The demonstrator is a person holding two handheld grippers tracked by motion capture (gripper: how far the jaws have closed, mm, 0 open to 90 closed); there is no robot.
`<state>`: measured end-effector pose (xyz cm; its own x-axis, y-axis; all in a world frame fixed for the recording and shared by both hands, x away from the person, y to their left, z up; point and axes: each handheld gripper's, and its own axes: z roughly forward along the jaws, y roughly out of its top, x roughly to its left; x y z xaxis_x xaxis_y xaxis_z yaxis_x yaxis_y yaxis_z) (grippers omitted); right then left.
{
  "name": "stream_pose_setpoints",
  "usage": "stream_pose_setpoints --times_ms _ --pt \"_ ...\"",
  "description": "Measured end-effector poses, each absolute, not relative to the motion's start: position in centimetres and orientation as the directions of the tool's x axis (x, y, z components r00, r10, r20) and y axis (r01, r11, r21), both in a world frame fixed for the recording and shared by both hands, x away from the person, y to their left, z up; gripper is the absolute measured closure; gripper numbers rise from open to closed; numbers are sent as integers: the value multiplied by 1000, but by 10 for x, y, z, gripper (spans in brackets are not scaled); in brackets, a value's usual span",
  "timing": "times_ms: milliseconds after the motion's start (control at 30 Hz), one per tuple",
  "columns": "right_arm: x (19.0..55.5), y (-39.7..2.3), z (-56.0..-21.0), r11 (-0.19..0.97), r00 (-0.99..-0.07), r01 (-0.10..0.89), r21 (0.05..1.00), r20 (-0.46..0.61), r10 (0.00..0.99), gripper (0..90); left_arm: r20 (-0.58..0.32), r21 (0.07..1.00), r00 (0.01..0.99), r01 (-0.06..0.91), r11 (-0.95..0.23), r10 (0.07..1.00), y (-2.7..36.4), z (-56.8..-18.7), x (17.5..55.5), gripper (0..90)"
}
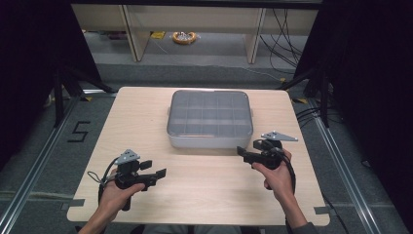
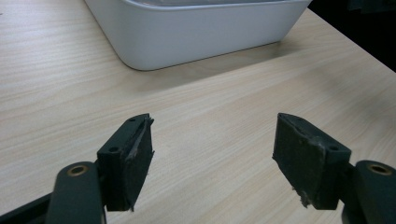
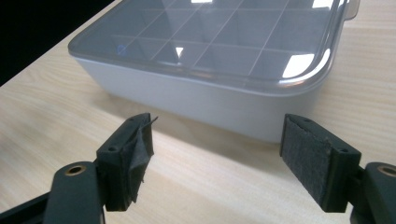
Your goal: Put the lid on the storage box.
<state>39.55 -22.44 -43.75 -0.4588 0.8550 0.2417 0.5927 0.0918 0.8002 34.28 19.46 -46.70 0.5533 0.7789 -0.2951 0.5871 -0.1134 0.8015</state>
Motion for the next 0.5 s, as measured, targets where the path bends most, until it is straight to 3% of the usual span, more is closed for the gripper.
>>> stream_pose_setpoints --times_ms 133,200,500 --pt "387 -220 -440 67 -441 623 779 279 853 256 -295 797 553 593 -119 779 196 -470 339 277" --pt "387 -221 -444 103 -465 600 793 241 852 249 -293 797 555 592 -122 778 197 -470 337 276" --pt "367 -216 -457 127 -495 619 775 259 829 202 -263 801 574 578 -156 775 196 -473 327 269"
